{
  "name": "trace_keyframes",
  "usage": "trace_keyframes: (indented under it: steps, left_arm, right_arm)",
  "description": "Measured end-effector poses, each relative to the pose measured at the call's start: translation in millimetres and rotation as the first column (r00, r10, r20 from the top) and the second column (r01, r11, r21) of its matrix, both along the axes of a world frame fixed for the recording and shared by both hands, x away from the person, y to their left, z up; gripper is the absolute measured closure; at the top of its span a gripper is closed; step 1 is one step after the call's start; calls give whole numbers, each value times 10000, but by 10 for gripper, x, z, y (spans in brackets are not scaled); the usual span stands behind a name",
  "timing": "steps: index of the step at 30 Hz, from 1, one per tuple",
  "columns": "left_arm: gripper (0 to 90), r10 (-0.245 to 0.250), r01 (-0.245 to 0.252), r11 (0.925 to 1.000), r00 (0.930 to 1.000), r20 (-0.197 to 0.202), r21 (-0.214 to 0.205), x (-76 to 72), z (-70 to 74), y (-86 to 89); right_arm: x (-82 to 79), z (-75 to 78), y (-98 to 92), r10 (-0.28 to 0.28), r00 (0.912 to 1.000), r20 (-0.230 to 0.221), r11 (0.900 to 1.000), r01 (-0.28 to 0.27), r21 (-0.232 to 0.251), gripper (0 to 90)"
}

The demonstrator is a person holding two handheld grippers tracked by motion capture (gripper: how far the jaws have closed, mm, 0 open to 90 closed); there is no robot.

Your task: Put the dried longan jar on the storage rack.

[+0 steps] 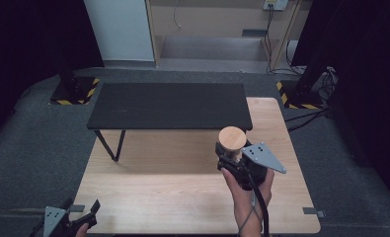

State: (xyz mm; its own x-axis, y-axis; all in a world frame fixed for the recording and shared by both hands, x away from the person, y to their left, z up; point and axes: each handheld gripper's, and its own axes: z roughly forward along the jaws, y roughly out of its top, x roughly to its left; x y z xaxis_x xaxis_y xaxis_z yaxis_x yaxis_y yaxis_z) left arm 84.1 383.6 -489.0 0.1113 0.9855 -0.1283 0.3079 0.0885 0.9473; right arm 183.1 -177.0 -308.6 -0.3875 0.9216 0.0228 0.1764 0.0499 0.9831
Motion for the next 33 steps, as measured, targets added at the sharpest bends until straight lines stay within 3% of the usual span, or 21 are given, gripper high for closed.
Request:
trace_keyframes:
  steps: [18, 33]
  left_arm:
    - [11, -55, 55, 10000, 10000, -49, -56, 87, -11, 38]
    - [14, -70, 69, 9999, 9999, -101, -105, 126, -21, 62]
  right_arm:
    - [530, 316, 139, -43, 9997, 245, 10000, 43, -17, 254]
    - [973, 314, 269, -367, 9993, 117, 9993, 367, -45, 254]
